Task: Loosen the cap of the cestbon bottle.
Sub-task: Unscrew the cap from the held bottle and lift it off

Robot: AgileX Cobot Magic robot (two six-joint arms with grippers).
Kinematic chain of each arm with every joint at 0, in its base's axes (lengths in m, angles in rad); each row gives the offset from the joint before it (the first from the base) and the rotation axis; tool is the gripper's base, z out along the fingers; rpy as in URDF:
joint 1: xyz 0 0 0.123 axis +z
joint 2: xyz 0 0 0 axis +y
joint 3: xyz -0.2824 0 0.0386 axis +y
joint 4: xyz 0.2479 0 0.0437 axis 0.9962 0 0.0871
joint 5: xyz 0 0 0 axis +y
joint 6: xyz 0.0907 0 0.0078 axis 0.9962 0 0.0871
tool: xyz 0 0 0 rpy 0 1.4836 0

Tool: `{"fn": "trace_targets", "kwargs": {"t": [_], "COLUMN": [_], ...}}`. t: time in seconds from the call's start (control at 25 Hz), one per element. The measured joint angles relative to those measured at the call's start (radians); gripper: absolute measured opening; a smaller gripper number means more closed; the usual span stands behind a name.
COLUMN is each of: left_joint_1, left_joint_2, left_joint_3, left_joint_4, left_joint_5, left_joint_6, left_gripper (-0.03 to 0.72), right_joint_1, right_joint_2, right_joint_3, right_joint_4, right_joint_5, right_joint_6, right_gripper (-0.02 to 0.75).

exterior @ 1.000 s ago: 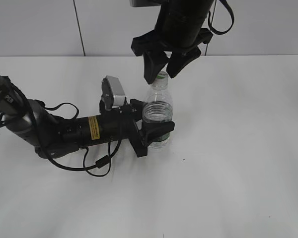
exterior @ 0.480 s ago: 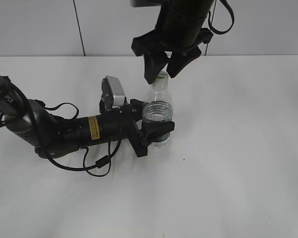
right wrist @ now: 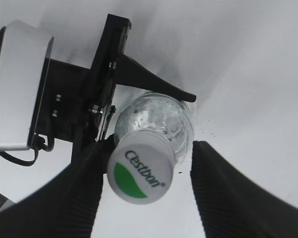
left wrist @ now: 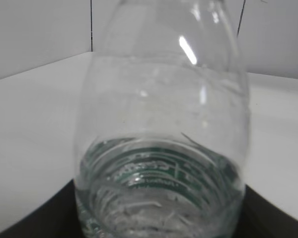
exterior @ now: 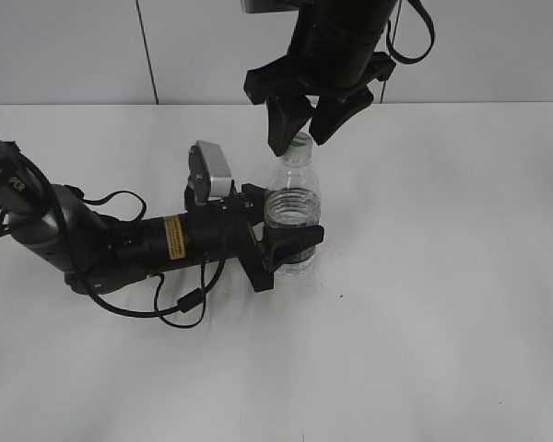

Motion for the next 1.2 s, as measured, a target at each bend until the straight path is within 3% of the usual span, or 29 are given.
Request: {"fn": "trace_targets", "kwargs": {"t": [0.56, 0.72, 1.2], "left_joint_1": [0.0, 0.0, 0.0], "left_joint_2": [0.0, 0.0, 0.0], "left_joint_3": [0.0, 0.0, 0.0], "left_joint_4": [0.0, 0.0, 0.0], "left_joint_5": [0.0, 0.0, 0.0], "left_joint_6": [0.0, 0.0, 0.0], "left_gripper": [0.409, 0.409, 0.409], "right_joint_1": [0.0, 0.001, 0.001], "right_joint_2": [0.003, 0.006, 0.006], "right_joint_3": [0.0, 0.0, 0.0], "right_joint_4": [0.0, 0.002, 0.005], "right_joint_5": [0.0, 0.0, 0.0], "right_joint_6": [0.0, -0.007, -0.299], "right_gripper": [0.373, 0.3, 0.3]}}
